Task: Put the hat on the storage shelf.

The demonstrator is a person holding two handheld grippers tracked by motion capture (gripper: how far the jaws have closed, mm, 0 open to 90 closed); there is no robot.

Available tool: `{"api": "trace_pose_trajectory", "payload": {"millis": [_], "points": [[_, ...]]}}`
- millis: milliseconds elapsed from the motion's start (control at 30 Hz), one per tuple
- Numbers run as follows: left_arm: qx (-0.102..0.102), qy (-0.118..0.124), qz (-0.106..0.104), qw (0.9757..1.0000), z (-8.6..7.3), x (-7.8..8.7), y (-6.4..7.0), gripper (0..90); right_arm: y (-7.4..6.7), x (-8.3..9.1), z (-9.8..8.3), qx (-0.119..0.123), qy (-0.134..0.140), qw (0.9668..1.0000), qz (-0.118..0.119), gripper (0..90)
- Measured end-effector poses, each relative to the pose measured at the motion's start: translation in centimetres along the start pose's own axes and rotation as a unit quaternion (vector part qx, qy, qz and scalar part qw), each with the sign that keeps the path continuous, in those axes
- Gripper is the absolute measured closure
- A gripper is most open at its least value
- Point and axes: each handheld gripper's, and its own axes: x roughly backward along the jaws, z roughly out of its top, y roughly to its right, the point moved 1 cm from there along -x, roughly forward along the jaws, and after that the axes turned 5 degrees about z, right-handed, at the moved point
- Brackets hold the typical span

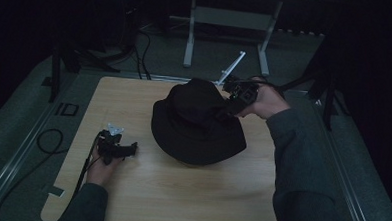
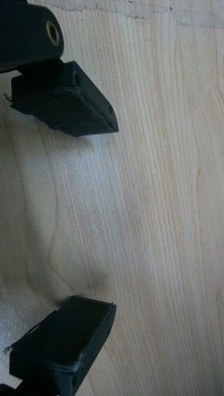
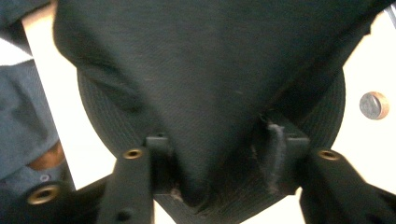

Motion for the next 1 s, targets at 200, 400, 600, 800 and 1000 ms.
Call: {"api": "trace_pose_trajectory", "payload": {"millis": [200,400,600,800,1000], "points": [[0.0,0.0,0.0,1.0,0.0,0.0,0.0,12.5,-0.1,0.5,-0.8,-0.008,-0.006,0.9999,0.006,49.9],[0.0,0.0,0.0,1.0,0.0,0.0,0.0,12.5,-0.4,1.0,-1.7,-0.012,-0.011,0.9999,-0.001,41.1],[0.001,0.001,-0.001,1.0,0.0,0.0,0.0,12.5,-0.2,0.8,-3.2,-0.023,0.003,0.9994,-0.027,32.5],[0.001,0.001,-0.001,1.0,0.0,0.0,0.0,12.4,-0.9,0.6,-4.3,-0.02,0.022,0.9983,-0.049,26.9],[0.001,0.001,-0.001,1.0,0.0,0.0,0.0,12.5,-2.0,0.8,-5.4,-0.015,0.04,0.9971,-0.063,29.0]]}}
